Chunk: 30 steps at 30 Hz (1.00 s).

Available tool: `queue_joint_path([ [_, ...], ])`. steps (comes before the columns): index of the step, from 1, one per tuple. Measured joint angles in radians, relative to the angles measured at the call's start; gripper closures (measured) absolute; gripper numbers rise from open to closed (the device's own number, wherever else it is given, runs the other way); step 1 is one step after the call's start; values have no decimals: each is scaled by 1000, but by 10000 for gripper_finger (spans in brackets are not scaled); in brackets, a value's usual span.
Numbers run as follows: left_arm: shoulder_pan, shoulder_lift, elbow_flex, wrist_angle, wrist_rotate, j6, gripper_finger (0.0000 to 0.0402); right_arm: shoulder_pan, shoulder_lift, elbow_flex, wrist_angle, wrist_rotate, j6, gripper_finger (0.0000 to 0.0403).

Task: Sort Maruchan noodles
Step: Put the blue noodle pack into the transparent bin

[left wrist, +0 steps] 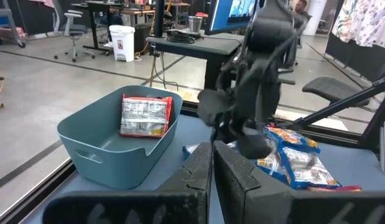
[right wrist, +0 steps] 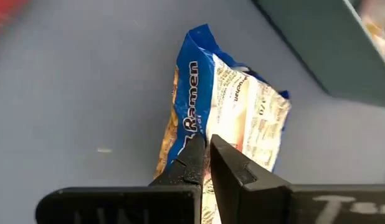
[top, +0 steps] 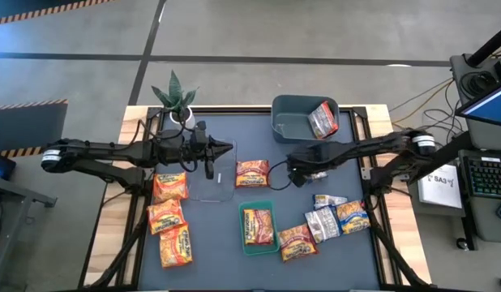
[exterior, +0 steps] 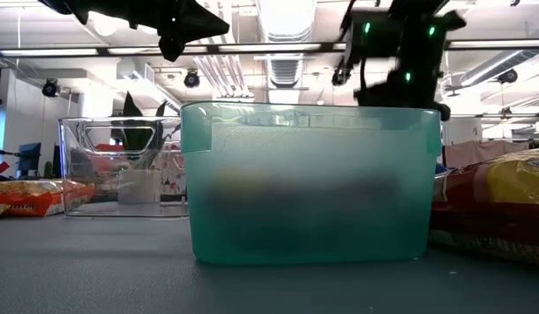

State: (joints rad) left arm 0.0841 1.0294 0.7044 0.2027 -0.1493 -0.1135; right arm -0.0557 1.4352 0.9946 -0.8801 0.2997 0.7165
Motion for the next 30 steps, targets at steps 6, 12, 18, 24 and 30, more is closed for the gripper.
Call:
queue_joint_path([
  [6,0,19,0,32,1,-3,402,11,-183,-95,267,-83,-49,394],
  [12,0,72,0,99,2,-7,402,10,-344,-256,546,-129,-78,394],
  [18,0,121,0,185,10,-8,402,6,-478,-415,818,-156,-77,394],
  [24,0,169,0,300,69,-6,402,3,-560,-547,1138,-234,-78,394],
  [30,0,260,0,484,200,0,399,3,-562,-580,1354,-315,-98,394],
])
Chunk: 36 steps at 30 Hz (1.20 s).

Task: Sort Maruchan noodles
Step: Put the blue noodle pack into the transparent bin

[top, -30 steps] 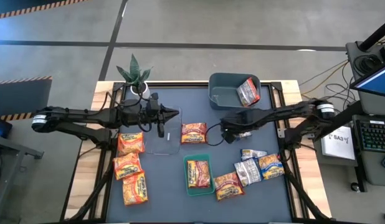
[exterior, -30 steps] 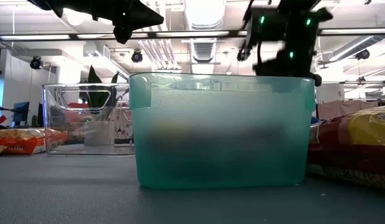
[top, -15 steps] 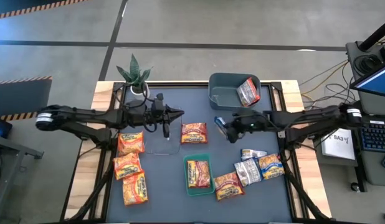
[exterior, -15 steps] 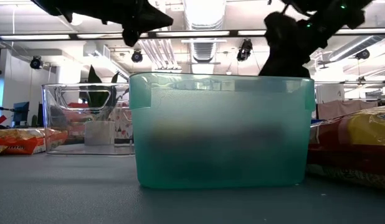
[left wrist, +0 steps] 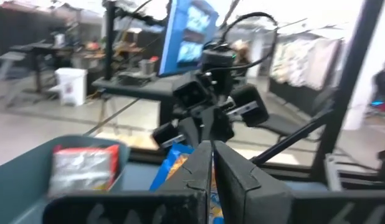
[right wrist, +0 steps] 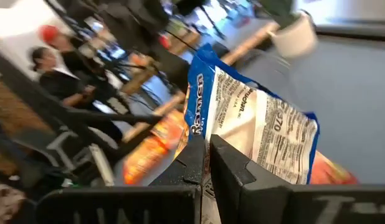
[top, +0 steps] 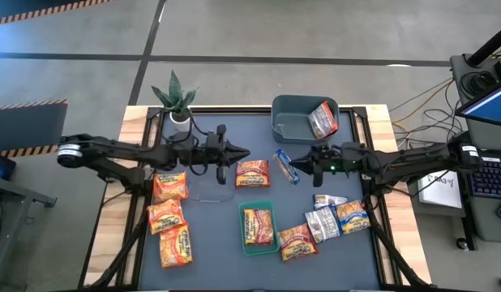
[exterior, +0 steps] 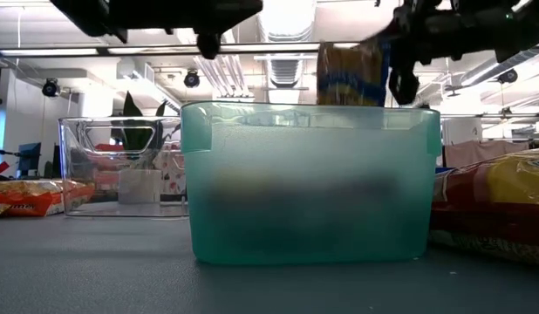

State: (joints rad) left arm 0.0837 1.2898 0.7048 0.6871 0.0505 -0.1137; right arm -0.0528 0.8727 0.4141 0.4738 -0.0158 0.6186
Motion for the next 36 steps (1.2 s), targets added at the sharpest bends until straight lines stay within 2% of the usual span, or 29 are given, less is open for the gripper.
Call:
queue_joint_path([
  [3,0,69,0,109,44,0,380,0,12,8,58,-29,-15,394],
  [7,0,163,15,192,47,6,328,0,29,31,64,-64,-33,394],
  [15,0,326,140,148,55,184,187,0,77,67,64,-107,-43,394],
  [18,5,363,166,115,163,270,160,0,94,74,63,-129,-44,394],
  [20,11,379,175,109,219,282,151,1,102,76,62,-153,-44,394],
  [25,20,387,184,115,236,269,150,0,130,91,63,-171,-48,394],
  [30,19,387,184,117,311,258,169,0,168,113,65,-181,-67,394],
  [36,19,395,184,119,314,251,201,0,218,145,87,-209,-83,394],
])
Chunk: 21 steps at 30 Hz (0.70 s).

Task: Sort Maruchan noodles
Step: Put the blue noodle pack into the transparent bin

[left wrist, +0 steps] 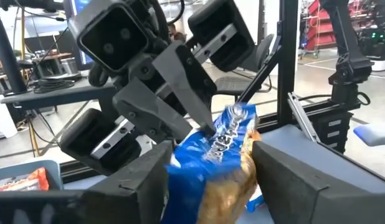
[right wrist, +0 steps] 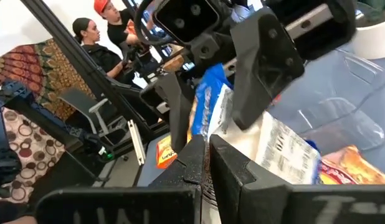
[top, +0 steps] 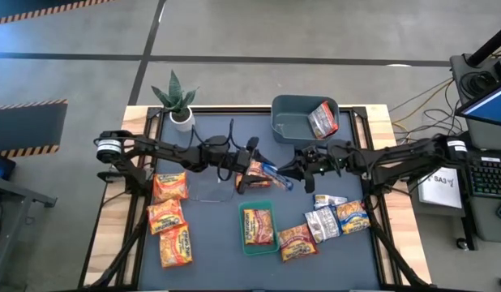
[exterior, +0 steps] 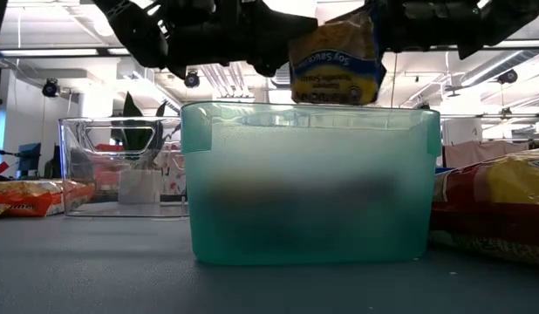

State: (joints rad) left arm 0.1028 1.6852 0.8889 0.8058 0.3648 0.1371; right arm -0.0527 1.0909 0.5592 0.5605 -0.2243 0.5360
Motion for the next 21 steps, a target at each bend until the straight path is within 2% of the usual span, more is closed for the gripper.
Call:
queue_joint_path([
  [3,-1,0,0,-2,2,0,233,0,16,13,3,-11,-2,394],
  [11,1,0,0,5,3,-39,350,0,18,23,-4,-12,-23,394],
  [14,1,-3,0,5,-1,-56,363,0,11,23,-6,8,-24,394],
  [21,2,-27,0,-3,15,-76,367,-5,-20,23,-3,41,-19,382],
])
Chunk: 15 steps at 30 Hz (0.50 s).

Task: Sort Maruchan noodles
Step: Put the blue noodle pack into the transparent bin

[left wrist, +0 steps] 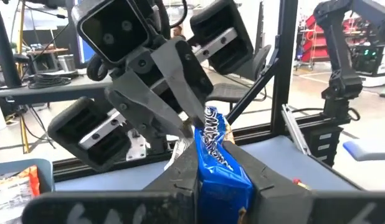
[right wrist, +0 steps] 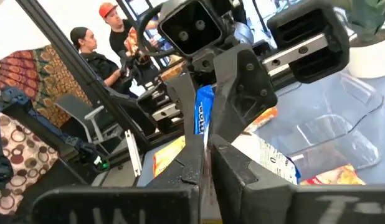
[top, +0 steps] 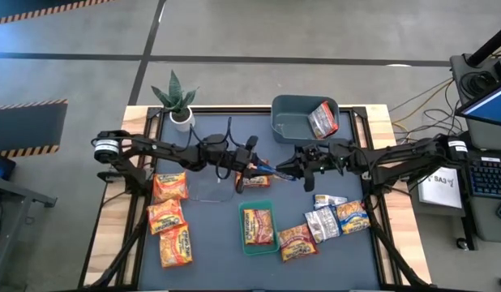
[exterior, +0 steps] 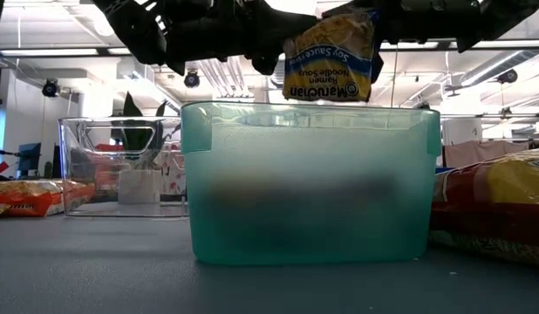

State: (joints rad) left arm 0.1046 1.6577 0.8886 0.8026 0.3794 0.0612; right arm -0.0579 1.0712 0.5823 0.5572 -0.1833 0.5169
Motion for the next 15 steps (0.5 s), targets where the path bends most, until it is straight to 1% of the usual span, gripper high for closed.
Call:
queue_joint_path([
  [3,-1,-15,-1,-15,6,-7,367,-10,-28,0,1,2,7,356],
  [7,-1,-38,-1,-35,32,-19,368,-14,-52,0,-23,3,6,311],
  [11,-3,-77,-1,-72,32,-33,368,-18,-71,0,-28,3,5,270],
  [13,-3,-110,-1,-122,32,-57,368,-25,-86,0,-34,3,5,252],
  [15,-3,-159,-1,-209,25,-65,368,-34,-105,0,-48,3,4,237],
])
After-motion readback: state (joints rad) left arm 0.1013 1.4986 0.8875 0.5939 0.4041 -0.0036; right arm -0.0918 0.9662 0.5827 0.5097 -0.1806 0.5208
